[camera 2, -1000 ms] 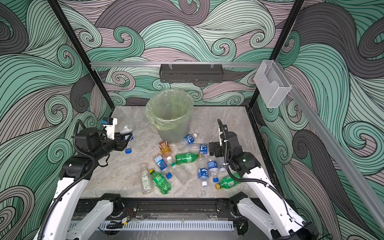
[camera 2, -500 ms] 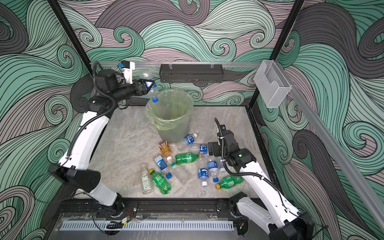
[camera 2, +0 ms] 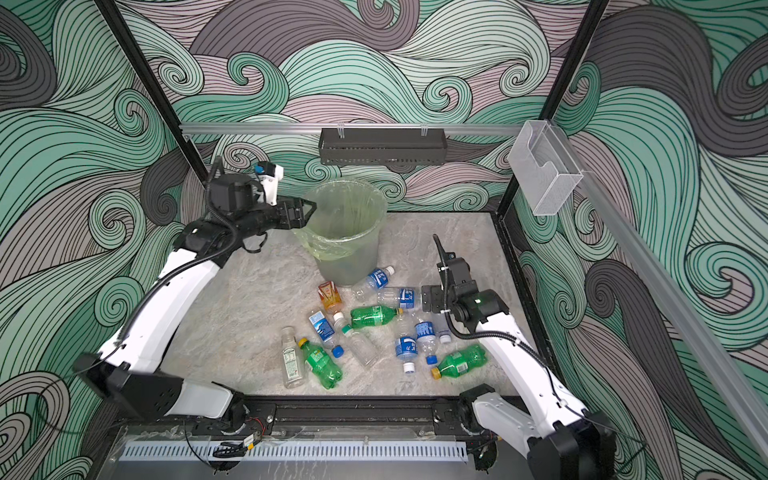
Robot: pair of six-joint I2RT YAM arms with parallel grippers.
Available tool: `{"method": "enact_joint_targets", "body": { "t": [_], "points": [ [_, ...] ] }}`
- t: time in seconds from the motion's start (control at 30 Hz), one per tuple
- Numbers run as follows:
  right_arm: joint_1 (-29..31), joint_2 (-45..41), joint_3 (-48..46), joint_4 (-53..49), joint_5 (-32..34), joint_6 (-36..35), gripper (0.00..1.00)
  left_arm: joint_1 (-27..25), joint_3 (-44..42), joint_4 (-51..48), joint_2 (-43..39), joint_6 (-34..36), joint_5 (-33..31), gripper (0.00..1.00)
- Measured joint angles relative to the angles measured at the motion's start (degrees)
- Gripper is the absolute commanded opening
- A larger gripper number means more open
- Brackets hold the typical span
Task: Throw the plastic bottles in the bin
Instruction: 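Grasp a crumpled clear bottle with the right gripper while the left gripper withdraws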
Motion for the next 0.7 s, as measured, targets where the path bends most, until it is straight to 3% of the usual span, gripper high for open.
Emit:
{"method": "enact_joint_targets", "body": {
  "t": [0.23,0.4,0.7],
  "points": [
    [-4.4,8.0,0.0,-1.0,-3.1,1.3,0.88,0.2,-11.5,-2.4,-16.3,2.4,-8.0,0.93],
    [-5.3,14.2,0.0,-0.8,-6.2,2.3,0.83,0.3,-18.9,-5.9,-20.9,2.4,-13.0,0.93],
    [-6.7,18.8,-1.3,2.2,-9.2,3.5,0.79,0.3,-28.2,-11.8,-28.0,3.3,-15.0,0.94]
  ]
}}
